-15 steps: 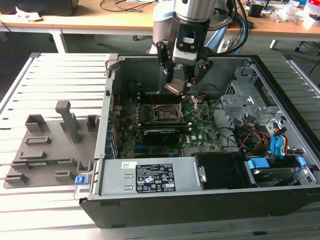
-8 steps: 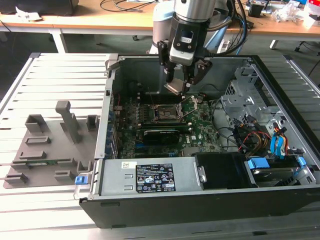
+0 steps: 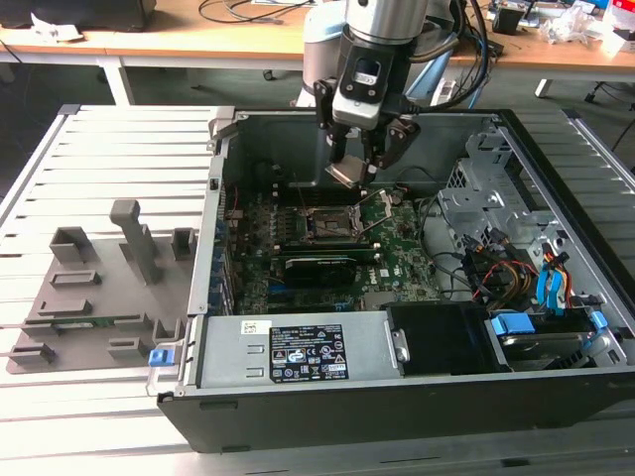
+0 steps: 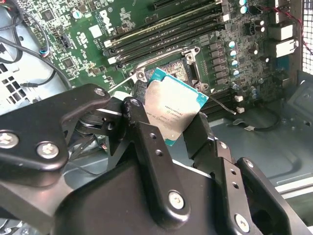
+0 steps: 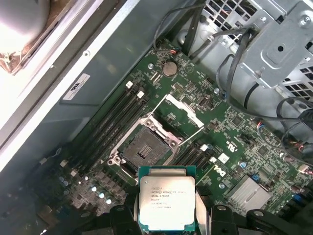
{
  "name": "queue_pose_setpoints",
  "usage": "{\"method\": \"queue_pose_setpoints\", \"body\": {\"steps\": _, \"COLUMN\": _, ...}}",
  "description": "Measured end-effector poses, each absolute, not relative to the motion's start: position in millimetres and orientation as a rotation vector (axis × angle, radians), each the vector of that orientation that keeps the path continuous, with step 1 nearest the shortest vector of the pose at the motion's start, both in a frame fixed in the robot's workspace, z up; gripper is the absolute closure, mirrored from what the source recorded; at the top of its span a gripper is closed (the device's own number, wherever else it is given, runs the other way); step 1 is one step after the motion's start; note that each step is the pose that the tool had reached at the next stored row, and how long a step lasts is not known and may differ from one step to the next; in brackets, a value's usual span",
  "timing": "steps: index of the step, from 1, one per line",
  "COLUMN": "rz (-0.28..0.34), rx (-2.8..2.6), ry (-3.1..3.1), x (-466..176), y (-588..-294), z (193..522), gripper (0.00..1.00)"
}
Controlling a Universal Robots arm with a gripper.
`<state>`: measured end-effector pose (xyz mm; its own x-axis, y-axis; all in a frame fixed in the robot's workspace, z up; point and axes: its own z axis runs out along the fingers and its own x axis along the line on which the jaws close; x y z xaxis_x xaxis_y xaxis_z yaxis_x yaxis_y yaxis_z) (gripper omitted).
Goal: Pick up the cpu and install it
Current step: 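Place the cpu into insertion slot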
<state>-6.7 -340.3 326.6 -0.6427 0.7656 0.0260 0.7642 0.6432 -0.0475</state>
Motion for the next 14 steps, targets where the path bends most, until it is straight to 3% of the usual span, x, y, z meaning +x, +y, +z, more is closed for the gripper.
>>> {"method": "queue_pose_setpoints", "body": {"steps": 14, "rz": 0.046, "rx": -1.530, "ry": -2.691, "x": -6.7, "y": -340.3, "z": 326.3, "gripper": 0.45}}
